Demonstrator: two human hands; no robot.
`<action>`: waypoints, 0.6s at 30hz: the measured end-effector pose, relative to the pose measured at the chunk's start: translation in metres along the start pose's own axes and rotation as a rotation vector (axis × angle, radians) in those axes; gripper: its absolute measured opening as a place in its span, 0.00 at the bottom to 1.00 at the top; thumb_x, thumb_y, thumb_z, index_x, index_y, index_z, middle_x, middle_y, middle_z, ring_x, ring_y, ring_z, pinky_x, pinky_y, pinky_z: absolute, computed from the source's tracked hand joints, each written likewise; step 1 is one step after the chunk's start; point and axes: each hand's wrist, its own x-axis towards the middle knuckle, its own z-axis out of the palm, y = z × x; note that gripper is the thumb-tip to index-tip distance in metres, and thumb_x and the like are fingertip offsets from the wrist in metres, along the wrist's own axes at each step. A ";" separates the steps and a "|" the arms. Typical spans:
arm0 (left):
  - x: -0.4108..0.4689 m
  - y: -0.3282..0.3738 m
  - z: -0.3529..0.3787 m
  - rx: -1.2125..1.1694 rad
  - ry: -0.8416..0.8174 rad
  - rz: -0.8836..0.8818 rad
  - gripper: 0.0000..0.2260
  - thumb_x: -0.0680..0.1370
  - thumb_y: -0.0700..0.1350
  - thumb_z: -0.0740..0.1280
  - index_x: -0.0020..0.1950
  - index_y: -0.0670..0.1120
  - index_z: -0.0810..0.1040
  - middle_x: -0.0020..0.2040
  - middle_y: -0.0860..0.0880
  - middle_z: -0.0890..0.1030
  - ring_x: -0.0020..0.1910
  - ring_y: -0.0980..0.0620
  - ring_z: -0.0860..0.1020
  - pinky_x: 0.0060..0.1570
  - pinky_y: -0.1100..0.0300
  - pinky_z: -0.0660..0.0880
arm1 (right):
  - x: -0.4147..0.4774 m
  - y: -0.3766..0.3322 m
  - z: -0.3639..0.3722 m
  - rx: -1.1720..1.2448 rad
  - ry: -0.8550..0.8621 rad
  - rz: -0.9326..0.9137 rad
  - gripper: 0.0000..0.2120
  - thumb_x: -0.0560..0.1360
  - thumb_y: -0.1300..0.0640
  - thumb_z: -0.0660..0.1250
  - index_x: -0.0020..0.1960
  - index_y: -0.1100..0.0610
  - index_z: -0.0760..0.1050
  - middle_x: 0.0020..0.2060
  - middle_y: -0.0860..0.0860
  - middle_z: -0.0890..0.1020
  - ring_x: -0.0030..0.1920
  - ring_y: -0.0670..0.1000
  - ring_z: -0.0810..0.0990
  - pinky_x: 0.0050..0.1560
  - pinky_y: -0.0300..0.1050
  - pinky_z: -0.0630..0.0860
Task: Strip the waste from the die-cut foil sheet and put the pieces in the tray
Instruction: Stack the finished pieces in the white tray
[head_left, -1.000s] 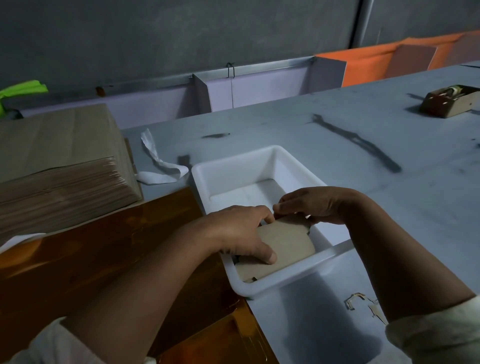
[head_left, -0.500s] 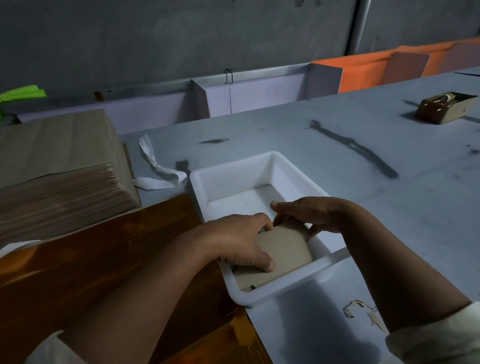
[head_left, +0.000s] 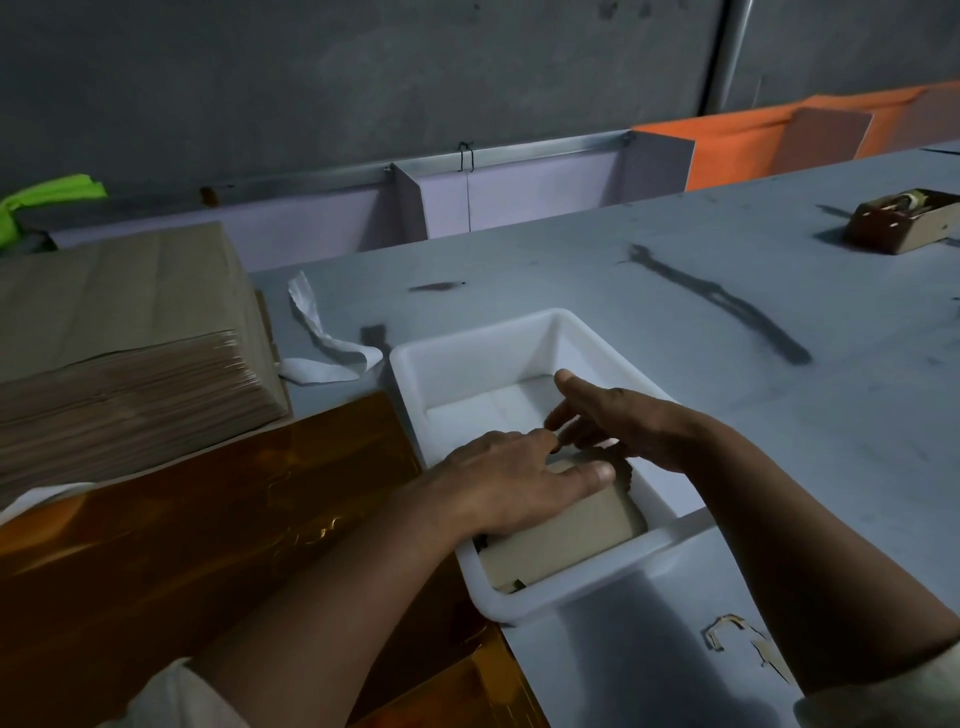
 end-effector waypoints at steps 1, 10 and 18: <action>0.002 0.000 0.000 0.000 -0.023 -0.012 0.37 0.74 0.75 0.52 0.76 0.54 0.62 0.73 0.48 0.70 0.68 0.47 0.71 0.61 0.48 0.73 | 0.000 0.001 -0.001 0.055 -0.014 -0.020 0.30 0.78 0.30 0.48 0.58 0.48 0.80 0.59 0.51 0.80 0.61 0.50 0.76 0.65 0.52 0.72; 0.006 0.001 0.004 0.073 -0.078 -0.014 0.36 0.74 0.75 0.50 0.74 0.53 0.65 0.70 0.48 0.72 0.66 0.47 0.72 0.61 0.47 0.72 | -0.002 -0.003 0.007 0.192 -0.084 0.058 0.28 0.77 0.29 0.50 0.66 0.43 0.75 0.64 0.51 0.77 0.68 0.53 0.71 0.72 0.52 0.65; 0.013 -0.003 0.003 -0.002 -0.110 -0.029 0.37 0.73 0.76 0.51 0.76 0.55 0.63 0.68 0.47 0.74 0.62 0.48 0.74 0.48 0.55 0.71 | -0.002 -0.010 0.016 0.283 -0.068 0.162 0.29 0.79 0.32 0.50 0.66 0.50 0.75 0.57 0.54 0.81 0.55 0.53 0.80 0.54 0.47 0.74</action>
